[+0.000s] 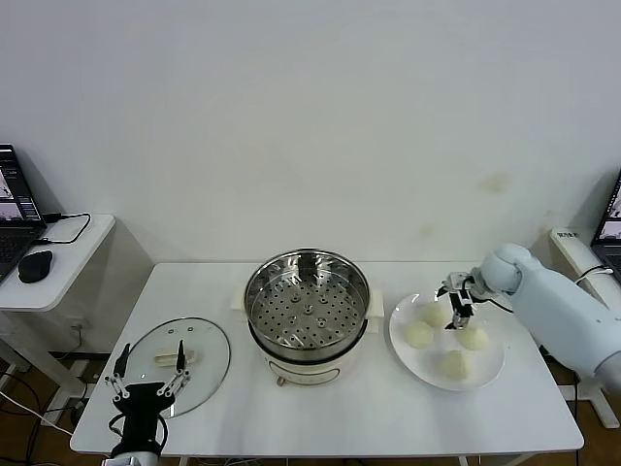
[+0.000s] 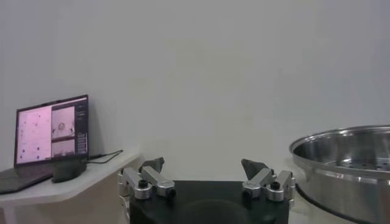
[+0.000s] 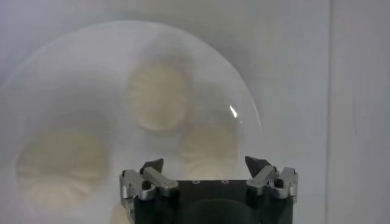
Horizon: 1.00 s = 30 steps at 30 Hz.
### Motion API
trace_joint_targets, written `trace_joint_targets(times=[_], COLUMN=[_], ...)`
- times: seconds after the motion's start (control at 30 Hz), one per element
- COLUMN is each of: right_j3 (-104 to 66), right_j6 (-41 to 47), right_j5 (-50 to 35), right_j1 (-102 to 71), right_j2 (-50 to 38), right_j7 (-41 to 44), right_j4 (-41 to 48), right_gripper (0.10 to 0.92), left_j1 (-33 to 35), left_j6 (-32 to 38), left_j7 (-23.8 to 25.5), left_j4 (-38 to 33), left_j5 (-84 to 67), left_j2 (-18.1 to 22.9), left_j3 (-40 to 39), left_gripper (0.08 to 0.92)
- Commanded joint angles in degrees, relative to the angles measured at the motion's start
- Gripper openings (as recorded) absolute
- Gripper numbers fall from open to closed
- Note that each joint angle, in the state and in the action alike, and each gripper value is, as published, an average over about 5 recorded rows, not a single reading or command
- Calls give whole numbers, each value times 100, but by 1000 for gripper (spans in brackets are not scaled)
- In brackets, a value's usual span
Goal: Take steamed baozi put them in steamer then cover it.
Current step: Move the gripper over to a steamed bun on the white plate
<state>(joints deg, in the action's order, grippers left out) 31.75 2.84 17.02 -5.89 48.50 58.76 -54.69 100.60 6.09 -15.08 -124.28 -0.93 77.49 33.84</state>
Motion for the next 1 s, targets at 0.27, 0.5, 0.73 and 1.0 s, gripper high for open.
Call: trace_joint_targets(times=[0.27, 0.5, 0.73, 1.0], right_j3=[48, -25, -97, -64], right_j6=[27, 51, 51, 86], right_j5=[163, 189, 177, 172], right_j1=[-1, -57, -58, -46], right_j2=[249, 264, 332, 430], right_j7=[41, 15, -68, -97], right_j4=[382, 427, 534, 555], right_gripper=[823, 790, 735, 693], left_j1=[18, 35, 55, 86], left_j6=[34, 43, 96, 147], left_j7=[13, 14, 2, -5], left_j4=[6, -29, -43, -54], left_j5=[-5, -1, 14, 38], left_j2=[-4, 0, 15, 27], left_j3=[28, 22, 11, 1], left_gripper=[823, 823, 823, 823])
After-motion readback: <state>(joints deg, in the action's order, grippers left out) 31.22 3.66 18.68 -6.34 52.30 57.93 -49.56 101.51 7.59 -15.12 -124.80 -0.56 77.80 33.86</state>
